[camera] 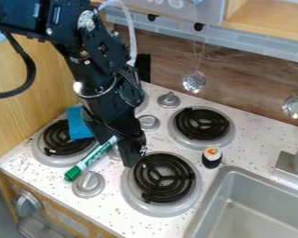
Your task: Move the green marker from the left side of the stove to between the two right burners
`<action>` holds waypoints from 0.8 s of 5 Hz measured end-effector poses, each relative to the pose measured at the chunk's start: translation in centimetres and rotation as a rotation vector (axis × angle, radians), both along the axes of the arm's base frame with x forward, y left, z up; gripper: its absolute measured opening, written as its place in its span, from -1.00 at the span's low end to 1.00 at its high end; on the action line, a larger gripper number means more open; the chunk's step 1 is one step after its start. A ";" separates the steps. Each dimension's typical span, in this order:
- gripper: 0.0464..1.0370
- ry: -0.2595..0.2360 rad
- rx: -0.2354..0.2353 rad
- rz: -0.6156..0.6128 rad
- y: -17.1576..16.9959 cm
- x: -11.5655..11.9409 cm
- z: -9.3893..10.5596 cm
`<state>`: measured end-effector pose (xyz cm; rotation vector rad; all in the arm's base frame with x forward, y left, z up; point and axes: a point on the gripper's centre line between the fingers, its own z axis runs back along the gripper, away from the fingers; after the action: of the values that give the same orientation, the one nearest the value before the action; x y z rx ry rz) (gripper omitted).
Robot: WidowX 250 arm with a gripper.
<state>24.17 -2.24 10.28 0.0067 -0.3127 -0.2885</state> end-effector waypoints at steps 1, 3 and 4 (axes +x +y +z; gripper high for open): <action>0.93 0.017 0.001 -0.001 0.0 -0.1 -0.5; 0.93 0.080 0.036 0.125 4.9 2.4 -4.1; 0.93 0.106 0.074 0.153 6.6 3.5 -6.0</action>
<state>27.63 4.39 4.31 0.0873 -0.1947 -0.1479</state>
